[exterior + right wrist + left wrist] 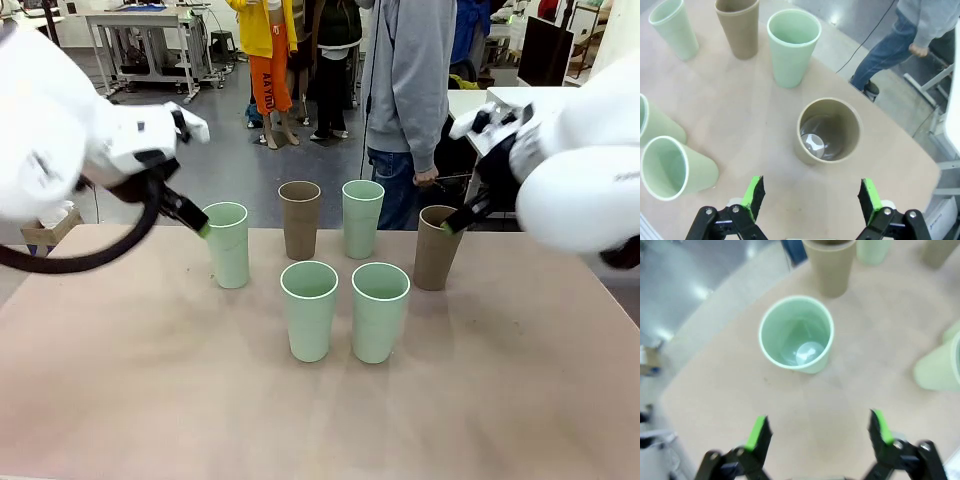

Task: Stack the cups and store them in the basket.
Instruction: Pick up two Reusable plastic cups , one in each hand.

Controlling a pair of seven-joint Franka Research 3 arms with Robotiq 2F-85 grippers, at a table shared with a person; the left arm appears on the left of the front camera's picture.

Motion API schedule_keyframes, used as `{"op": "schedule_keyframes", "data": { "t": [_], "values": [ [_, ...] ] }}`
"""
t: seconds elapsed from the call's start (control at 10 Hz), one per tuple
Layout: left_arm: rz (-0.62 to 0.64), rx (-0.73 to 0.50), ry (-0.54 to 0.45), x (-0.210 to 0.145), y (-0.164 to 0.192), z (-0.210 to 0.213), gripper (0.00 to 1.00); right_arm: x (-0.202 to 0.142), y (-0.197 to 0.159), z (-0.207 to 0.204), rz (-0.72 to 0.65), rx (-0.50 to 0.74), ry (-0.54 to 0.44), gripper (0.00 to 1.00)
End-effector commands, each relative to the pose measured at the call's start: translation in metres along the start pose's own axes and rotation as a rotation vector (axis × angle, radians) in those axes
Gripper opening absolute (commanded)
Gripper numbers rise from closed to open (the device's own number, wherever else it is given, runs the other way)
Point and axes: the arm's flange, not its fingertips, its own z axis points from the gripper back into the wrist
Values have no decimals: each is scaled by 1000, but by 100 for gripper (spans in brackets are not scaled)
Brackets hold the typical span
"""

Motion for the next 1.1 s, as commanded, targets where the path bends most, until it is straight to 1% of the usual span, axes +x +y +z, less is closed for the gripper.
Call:
{"op": "schedule_keyframes", "data": {
  "t": [0.0,0.1,0.2,0.3,0.4,0.5,0.7,0.8,0.9,1.0],
  "values": [
    [-95,-128,3,0,32,47,100,-11,-42,38,81,119,-33,100],
    [-176,-183,-12,-7,53,69,100,-22,-77,52,121,178,-80,100],
    [-231,-255,-41,-18,75,80,100,-38,-109,62,158,236,-119,100],
    [-281,-315,-74,-35,99,86,100,-56,-136,68,165,276,-154,100],
    [-304,-357,-117,-55,122,90,100,-76,-156,74,140,264,-194,100],
    [-322,-390,-173,-78,141,94,100,-98,-173,78,157,285,-226,100],
    [-359,-441,-248,-110,162,92,100,-126,-191,73,149,329,-258,100],
    [-349,-453,-274,-118,167,89,100,-134,-191,69,153,327,-263,100],
    [-342,-457,-298,-125,168,86,100,-142,-191,66,160,327,-289,100],
    [-352,-459,-341,-129,167,86,100,-148,-191,63,161,334,-318,100]
  ]
}}
